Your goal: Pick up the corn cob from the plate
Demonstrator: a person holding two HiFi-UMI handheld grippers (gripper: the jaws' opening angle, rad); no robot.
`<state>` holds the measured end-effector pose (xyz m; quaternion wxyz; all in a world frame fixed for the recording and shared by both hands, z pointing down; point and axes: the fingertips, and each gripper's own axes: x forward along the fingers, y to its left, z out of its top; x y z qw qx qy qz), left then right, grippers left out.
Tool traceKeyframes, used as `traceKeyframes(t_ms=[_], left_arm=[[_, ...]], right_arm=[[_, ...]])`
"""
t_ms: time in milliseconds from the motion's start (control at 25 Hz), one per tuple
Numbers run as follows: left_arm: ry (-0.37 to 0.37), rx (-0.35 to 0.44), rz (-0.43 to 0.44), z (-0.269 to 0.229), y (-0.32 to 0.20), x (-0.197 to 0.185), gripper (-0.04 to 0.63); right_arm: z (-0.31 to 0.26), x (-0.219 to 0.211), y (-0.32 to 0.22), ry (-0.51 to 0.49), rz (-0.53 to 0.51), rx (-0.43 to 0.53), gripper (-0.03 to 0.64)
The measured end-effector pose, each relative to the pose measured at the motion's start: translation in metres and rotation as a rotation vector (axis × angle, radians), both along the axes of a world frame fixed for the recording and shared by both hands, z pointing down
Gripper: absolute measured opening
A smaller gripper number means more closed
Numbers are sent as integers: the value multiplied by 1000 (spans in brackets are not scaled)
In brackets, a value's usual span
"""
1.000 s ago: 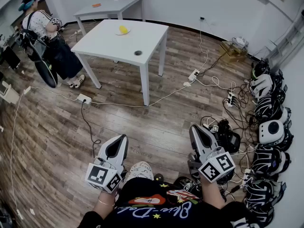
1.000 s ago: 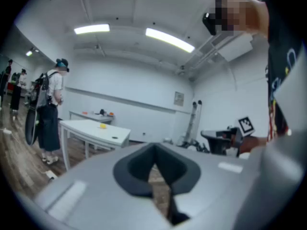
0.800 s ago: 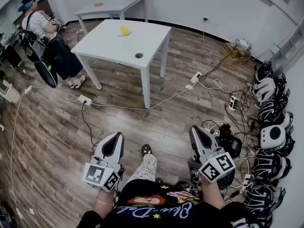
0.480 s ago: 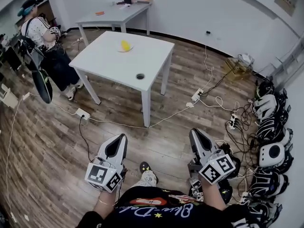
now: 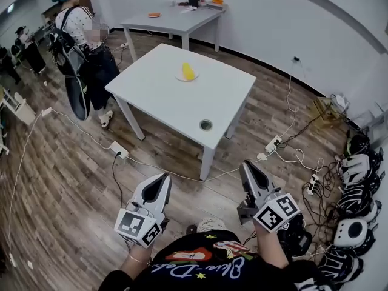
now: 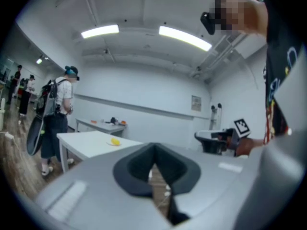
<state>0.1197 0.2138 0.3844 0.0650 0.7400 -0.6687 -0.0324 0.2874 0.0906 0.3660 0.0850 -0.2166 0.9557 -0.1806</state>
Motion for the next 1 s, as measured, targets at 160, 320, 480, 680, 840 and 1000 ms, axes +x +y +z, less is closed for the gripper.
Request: traceKeyframes(t_ms=[160, 320, 480, 680, 840, 1000], left_arm=[[6, -19, -34, 10, -36, -39, -5], [-6, -38, -57, 19, -87, -91, -5], [-2, -18, -57, 12, -154, -145, -5], [-18, 2, -52, -8, -237, -206, -5], [-24, -4, -17, -9, -284, -239, -5], [-10, -38, 27, 5, -323, -274, -5]], right_arm=[[27, -41, -53, 36, -6, -75, 17], [35, -99, -123, 35, -2, -70, 17], [20, -159, -198, -42, -2, -65, 17], [8, -226, -268, -28, -17, -43, 17], [12, -271, -307, 62, -27, 21, 18], [32, -324, -338, 213, -50, 102, 18]])
